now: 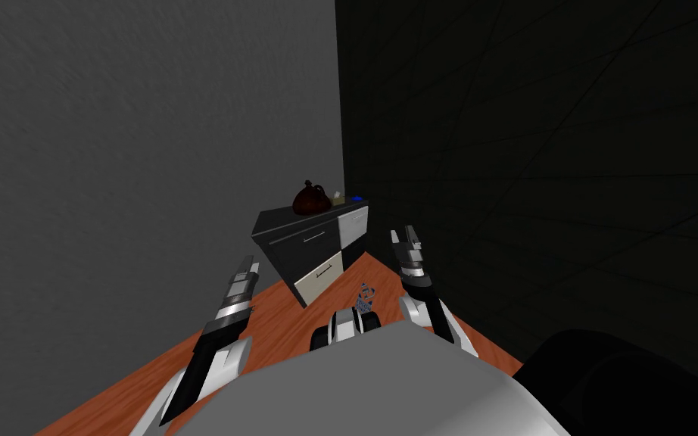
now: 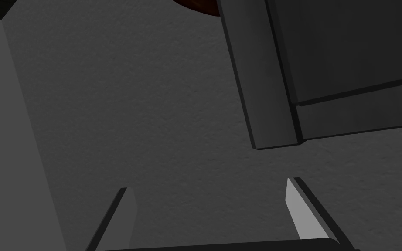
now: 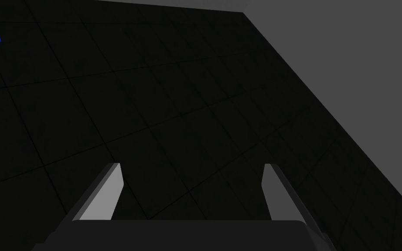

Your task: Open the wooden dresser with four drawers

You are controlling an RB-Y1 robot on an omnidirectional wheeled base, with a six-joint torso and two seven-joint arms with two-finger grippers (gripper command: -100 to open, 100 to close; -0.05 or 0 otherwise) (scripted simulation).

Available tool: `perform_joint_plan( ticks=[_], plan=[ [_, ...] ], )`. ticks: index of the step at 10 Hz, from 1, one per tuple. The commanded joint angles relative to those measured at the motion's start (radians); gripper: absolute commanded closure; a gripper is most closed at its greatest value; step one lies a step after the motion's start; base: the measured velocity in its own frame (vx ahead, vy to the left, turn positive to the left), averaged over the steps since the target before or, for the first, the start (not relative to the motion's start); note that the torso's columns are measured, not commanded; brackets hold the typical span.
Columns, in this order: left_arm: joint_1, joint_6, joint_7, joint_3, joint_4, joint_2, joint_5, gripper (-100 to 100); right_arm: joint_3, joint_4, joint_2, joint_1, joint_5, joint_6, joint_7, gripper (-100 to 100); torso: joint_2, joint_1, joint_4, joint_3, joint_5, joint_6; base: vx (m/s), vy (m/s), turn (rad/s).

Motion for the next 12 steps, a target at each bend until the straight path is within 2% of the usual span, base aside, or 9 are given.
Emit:
perform_joint_plan(
  ticks=[1, 8, 9, 12],
  plan=[
    [-0.003, 0.005, -0.002, 0.001, 0.005, -0.003, 0.001, -100, 0.000, 0.000, 0.000, 0.000, 0.000, 0.000, 0.000, 0, 0.000, 0.000, 0.000, 0.000, 0.000, 0.000, 0.023, -0.011, -0.014],
    [-0.003, 0.005, -0.002, 0.001, 0.005, -0.003, 0.001, -100, 0.000, 0.000, 0.000, 0.000, 0.000, 0.000, 0.000, 0, 0.000, 0.001, 0.000, 0.000, 0.000, 0.000, 0.014, -0.010, -0.001],
    [-0.011, 0.023, -0.001, 0.013, 0.018, -0.019, 0.010, -100, 0.000, 0.000, 0.000, 0.000, 0.000, 0.000, 0.000, 0, 0.000, 0.000, 0.000, 0.000, 0.000, 0.000, -0.010, -0.039, 0.090],
    [-0.013, 0.027, -0.001, 0.015, 0.022, -0.024, 0.012, -100, 0.000, 0.000, 0.000, 0.000, 0.000, 0.000, 0.000, 0, -0.001, 0.001, 0.000, -0.001, 0.000, 0.000, 0.006, -0.026, 0.036]
  ],
)
